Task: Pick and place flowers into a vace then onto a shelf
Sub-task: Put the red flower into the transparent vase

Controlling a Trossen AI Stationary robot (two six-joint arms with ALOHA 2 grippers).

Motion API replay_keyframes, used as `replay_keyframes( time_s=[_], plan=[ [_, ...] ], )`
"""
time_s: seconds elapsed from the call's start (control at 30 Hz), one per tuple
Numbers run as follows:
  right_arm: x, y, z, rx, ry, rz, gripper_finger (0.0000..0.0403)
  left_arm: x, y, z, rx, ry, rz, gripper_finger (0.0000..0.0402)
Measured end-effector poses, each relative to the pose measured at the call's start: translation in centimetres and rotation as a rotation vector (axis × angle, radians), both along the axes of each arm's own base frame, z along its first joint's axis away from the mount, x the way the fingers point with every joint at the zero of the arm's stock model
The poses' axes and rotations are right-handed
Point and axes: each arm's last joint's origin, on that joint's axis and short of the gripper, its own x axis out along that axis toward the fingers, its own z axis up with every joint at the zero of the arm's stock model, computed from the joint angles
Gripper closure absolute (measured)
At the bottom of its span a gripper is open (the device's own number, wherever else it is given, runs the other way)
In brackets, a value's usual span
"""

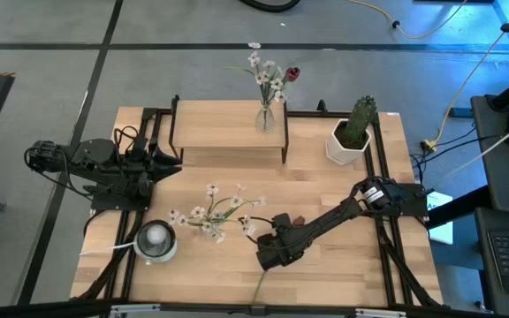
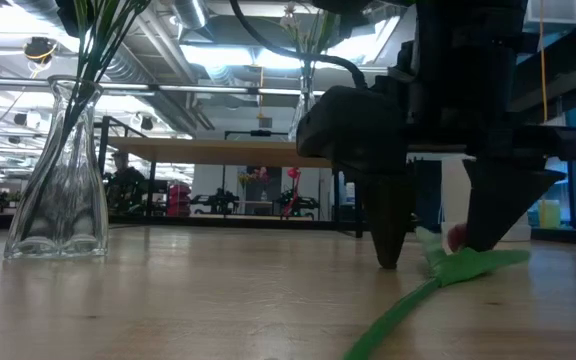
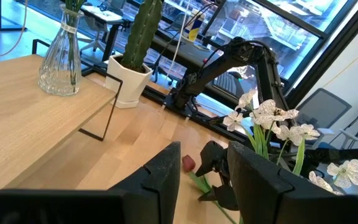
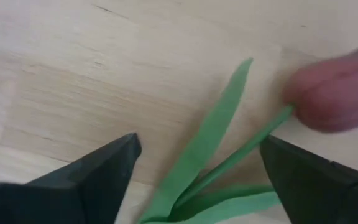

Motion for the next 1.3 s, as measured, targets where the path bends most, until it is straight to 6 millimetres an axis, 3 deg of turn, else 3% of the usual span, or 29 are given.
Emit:
replay_keyframes(
  time_s=[0.5, 1.3],
  plan=[
    [0.3, 0.13, -0.03, 0.012, -0.024, 0.021, 0.0216, 0.0, 0.0, 0.0, 0.0, 0.0, 0.0, 0.0274],
    [0.37, 0.0, -0.07, -0.042, -0.028, 0.087, 0.0393, 0.0, 0.0, 0.0, 0.0, 0.0, 0.001, 0.0274]
  ],
)
